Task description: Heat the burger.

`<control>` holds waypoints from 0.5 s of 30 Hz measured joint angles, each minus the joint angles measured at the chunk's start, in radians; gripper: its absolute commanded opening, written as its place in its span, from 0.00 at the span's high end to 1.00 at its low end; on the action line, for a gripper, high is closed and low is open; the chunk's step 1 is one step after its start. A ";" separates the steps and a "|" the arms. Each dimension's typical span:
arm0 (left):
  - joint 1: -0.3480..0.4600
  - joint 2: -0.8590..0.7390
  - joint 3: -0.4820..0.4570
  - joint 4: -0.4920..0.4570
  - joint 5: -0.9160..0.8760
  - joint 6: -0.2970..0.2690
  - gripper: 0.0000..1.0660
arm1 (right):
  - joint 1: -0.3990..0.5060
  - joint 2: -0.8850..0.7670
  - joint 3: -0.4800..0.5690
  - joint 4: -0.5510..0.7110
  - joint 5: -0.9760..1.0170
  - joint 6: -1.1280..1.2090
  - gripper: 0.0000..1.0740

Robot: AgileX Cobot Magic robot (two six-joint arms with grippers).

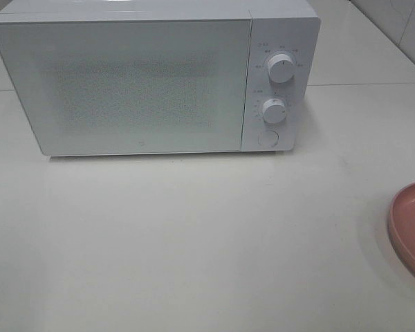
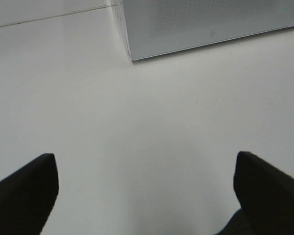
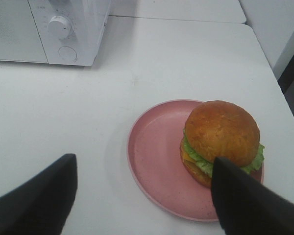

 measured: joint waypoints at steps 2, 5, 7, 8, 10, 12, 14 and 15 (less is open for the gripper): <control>0.000 -0.020 0.009 -0.005 -0.005 0.005 0.17 | 0.000 0.000 0.000 0.000 0.000 0.000 0.32; 0.000 -0.029 0.020 -0.005 -0.009 0.005 0.17 | 0.000 0.000 0.000 0.000 0.000 0.000 0.32; 0.000 -0.030 0.020 -0.005 -0.009 0.005 0.17 | 0.000 0.000 0.000 0.000 0.000 0.000 0.32; 0.000 -0.031 0.020 -0.005 -0.012 0.005 0.17 | 0.000 0.000 0.000 0.000 0.000 0.000 0.32; 0.000 -0.031 0.020 -0.005 -0.012 0.005 0.17 | 0.000 0.000 0.000 0.000 0.000 0.000 0.32; 0.000 -0.031 0.020 -0.005 -0.012 0.005 0.17 | 0.000 0.000 0.000 0.000 0.000 0.000 0.32; 0.003 -0.031 0.020 -0.005 -0.012 0.005 0.17 | 0.000 0.000 0.000 0.000 0.000 0.000 0.32; 0.003 -0.031 0.020 -0.005 -0.012 0.005 0.17 | 0.000 0.000 0.000 0.000 0.000 0.000 0.32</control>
